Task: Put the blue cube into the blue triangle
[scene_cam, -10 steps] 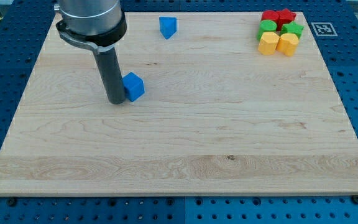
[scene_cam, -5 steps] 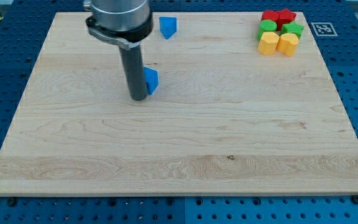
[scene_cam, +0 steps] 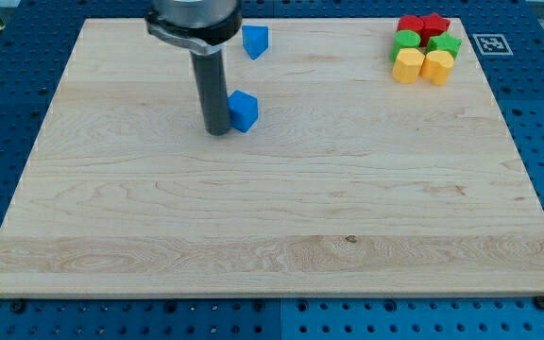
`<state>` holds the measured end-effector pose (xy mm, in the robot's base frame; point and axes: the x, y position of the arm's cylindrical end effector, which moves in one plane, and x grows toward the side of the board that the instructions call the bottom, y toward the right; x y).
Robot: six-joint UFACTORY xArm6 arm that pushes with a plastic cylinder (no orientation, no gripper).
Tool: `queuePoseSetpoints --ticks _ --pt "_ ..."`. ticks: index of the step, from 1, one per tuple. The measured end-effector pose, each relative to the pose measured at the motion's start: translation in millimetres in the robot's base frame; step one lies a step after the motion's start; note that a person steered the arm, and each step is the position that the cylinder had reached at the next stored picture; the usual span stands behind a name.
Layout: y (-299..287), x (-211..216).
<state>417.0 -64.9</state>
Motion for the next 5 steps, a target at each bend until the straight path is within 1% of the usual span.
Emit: queuePoseSetpoints --ticks 1,3,5 --pt "21.5 -0.1" --pt "29.4 -2.8" --pt "-2.6 7.9"
